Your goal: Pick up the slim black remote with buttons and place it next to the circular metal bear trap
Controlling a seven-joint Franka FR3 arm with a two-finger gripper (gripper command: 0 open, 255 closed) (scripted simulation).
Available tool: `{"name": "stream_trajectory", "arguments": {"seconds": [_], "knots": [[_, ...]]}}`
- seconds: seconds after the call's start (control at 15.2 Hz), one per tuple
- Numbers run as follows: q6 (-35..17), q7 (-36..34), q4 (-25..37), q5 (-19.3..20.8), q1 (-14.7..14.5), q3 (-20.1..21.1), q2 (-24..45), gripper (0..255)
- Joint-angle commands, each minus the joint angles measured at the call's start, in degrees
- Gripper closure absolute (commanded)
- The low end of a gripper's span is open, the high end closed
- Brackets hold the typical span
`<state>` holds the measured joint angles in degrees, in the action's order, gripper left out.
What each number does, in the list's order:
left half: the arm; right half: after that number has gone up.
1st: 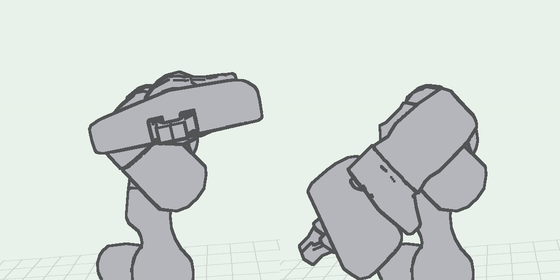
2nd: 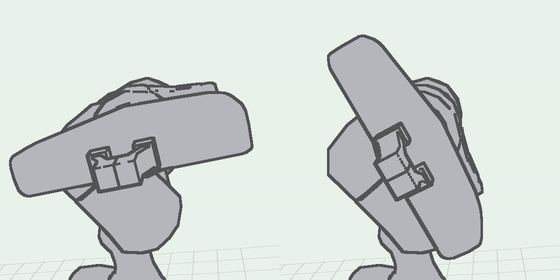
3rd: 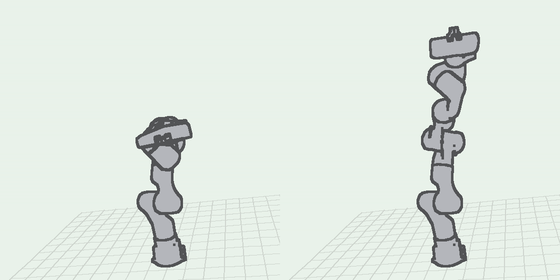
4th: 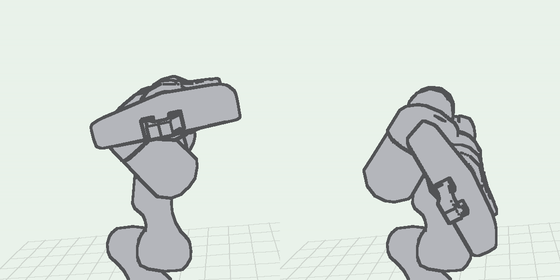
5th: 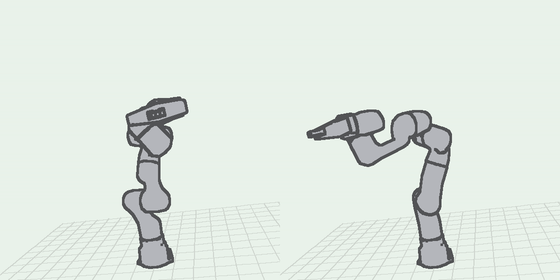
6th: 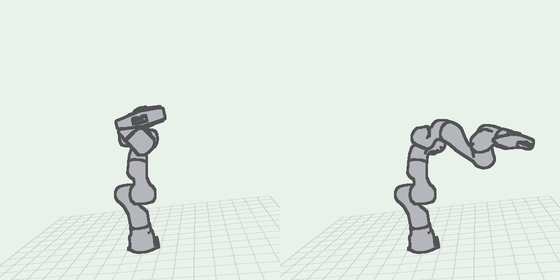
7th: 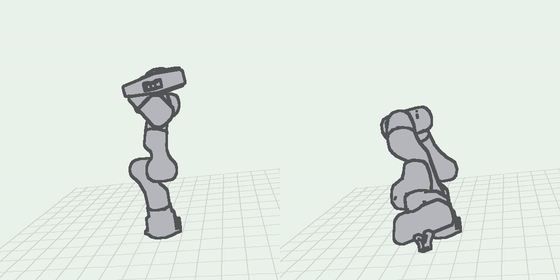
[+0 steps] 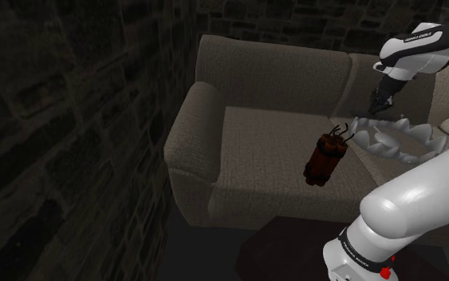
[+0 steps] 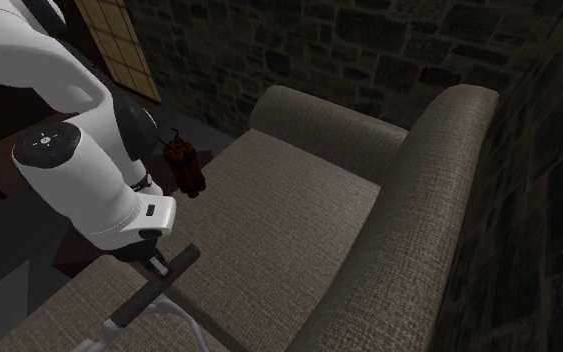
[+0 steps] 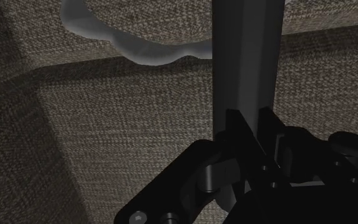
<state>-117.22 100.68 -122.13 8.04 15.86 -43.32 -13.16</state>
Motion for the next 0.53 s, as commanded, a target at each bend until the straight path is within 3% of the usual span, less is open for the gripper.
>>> {"name": "stream_trajectory", "arguments": {"seconds": [0.0,0.46], "knots": [[0.2,1.9,-1.2,1.5,1.4,-1.2,-1.9,255],[1.3,9.7,-2.2,4.7,5.7,-6.3,-5.6,255]]}}
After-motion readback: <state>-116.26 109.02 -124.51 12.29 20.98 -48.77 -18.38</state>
